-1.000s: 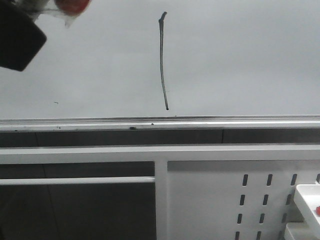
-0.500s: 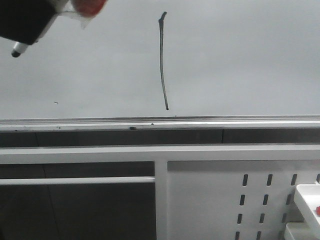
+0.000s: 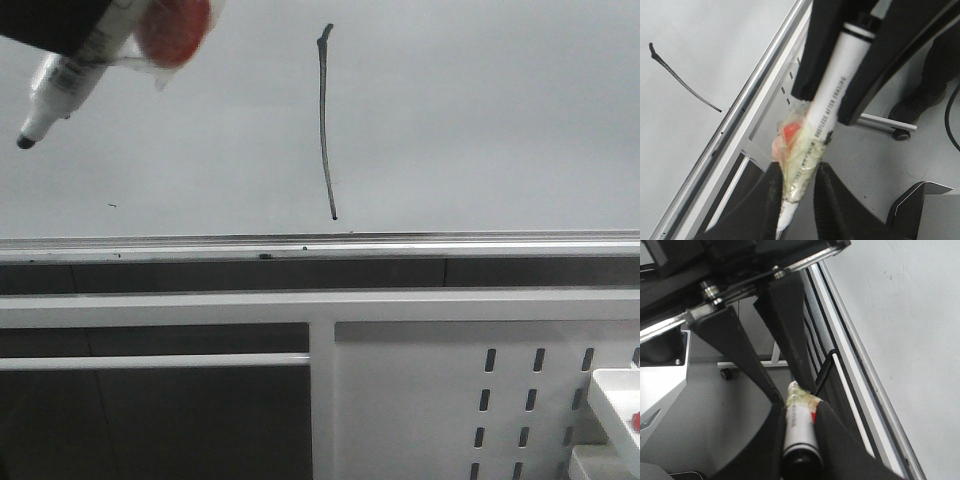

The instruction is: Write number 1 on whiteboard

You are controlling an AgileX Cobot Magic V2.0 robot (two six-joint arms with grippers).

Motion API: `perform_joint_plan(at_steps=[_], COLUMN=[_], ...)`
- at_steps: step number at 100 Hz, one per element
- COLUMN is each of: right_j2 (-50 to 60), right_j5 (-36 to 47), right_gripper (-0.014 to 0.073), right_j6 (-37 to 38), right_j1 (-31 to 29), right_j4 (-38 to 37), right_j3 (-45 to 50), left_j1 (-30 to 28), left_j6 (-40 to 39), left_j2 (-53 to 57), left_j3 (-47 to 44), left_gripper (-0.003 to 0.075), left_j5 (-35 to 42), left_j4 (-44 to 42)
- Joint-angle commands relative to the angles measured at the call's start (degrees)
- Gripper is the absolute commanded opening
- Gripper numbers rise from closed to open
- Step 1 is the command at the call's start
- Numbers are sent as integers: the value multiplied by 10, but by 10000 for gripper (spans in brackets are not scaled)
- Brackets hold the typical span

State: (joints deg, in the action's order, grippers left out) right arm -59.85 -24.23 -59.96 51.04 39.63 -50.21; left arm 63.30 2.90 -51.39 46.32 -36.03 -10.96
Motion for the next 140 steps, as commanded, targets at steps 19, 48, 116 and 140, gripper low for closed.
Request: perform_joint_plan(at_steps=[19,48,116,140], right_j2=[5,5,5,5], right_j5=[31,31,31,30], right_gripper=[-77,-77,-77,-77], right_j6=[-5,-5,-5,-5], right_j1=[-3,-3,-3,-3], right_j4=[13,20,34,34], right_j3=[-19,-19,-19,-19], left_j1=[4,4,4,4], left_j6=[-1,-1,-1,-1], left_j2=[4,4,-15,-15], left_j3=[21,21,21,21], left_gripper=[91,270,289,109], left_j5=[10,-16,17,17], left_j4=[-2,-2,-17,-17])
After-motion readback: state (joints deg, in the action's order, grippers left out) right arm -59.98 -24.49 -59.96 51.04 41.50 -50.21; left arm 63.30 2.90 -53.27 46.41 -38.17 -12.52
